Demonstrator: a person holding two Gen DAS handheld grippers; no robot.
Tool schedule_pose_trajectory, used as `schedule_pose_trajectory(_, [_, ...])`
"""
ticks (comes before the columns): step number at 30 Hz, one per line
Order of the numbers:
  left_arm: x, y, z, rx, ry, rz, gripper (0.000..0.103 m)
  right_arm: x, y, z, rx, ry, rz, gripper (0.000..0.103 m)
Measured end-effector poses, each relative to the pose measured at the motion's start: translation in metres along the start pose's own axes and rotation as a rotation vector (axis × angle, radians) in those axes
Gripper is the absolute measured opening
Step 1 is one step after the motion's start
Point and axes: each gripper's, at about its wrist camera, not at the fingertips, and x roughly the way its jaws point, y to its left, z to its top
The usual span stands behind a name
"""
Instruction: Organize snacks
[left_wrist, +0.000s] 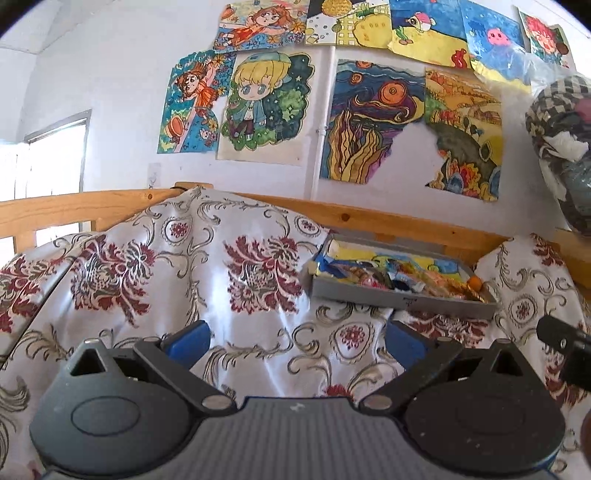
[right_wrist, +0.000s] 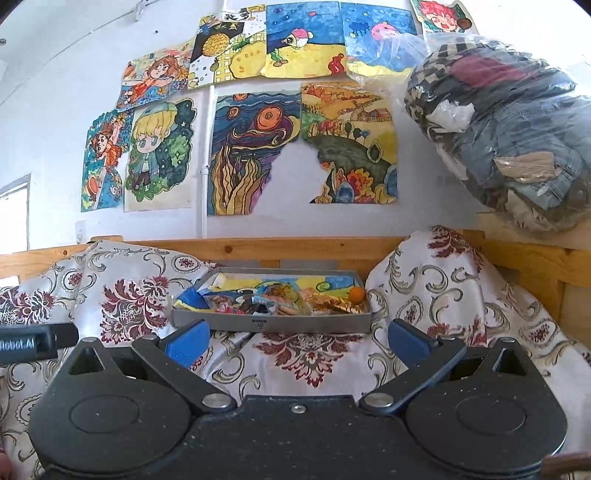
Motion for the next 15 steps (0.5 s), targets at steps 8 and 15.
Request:
schedule_pose_trajectory(8, [-0.002,0.021,-0.013,-0.035,0.022,-0.036,0.103,-0.012,0.009,-0.010,0.038,0.038,-0.051,0.102])
schedule_pose_trajectory(15, [0.004,0.032,-0.024,-0.036,0.043,-0.078,0.103,-0.014,0.022,-0.018,0.013,0.057,-0.068,0.102])
